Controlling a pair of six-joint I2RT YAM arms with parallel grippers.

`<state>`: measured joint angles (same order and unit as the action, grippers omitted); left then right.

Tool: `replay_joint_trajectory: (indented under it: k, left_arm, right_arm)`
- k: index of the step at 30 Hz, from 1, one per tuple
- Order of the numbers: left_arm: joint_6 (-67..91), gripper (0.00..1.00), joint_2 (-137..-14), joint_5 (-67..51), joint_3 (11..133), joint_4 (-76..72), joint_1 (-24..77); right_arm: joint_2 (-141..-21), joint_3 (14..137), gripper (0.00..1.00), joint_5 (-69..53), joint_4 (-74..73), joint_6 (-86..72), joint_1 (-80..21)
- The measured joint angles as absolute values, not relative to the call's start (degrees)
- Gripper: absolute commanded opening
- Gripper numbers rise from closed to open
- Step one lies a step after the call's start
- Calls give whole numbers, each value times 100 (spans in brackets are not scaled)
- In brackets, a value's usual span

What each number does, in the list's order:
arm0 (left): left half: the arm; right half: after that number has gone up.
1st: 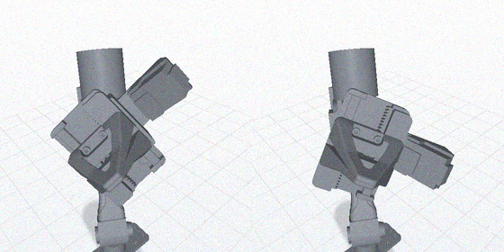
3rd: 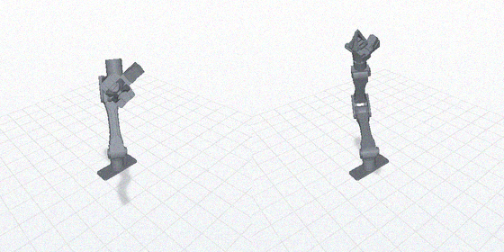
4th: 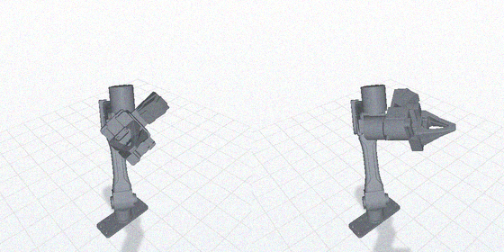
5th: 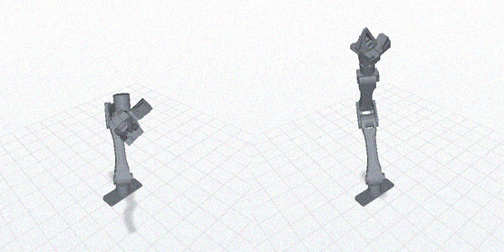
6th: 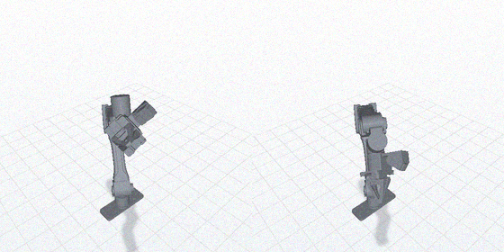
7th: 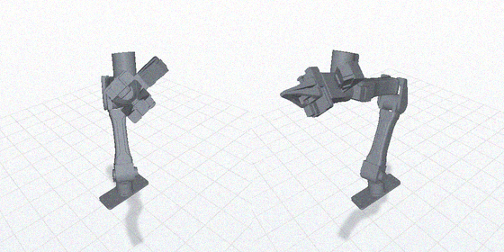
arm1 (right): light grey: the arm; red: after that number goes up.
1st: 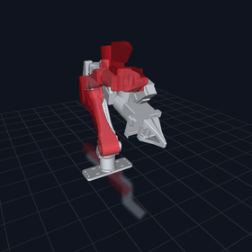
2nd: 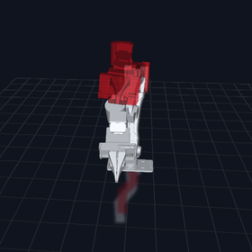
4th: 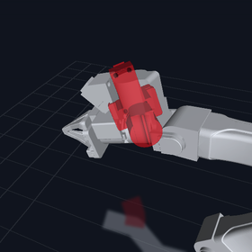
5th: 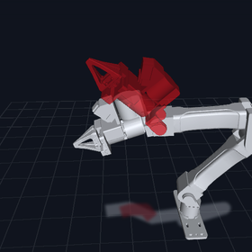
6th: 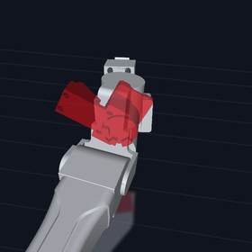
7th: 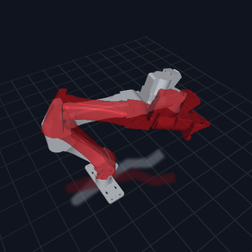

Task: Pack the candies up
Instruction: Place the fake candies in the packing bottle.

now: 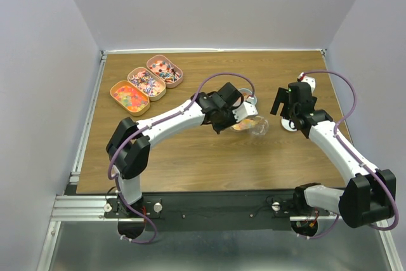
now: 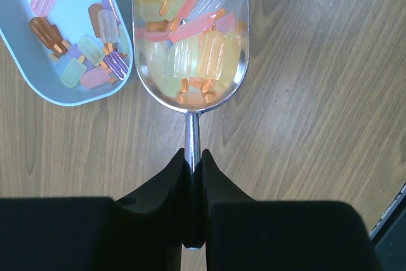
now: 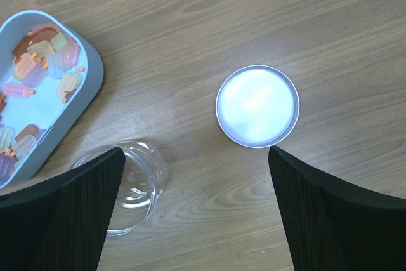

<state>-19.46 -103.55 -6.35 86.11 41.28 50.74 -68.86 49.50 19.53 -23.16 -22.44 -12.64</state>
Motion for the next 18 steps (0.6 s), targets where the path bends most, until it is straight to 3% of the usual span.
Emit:
replay_joint_trajectory:
  k: [18]
  left_arm:
    - [-1876, 0, -10724, -250, 9275, 4665, 5332]
  right_arm:
    - [-6875, 4899, 100, 1844, -2231, -2244, -1264]
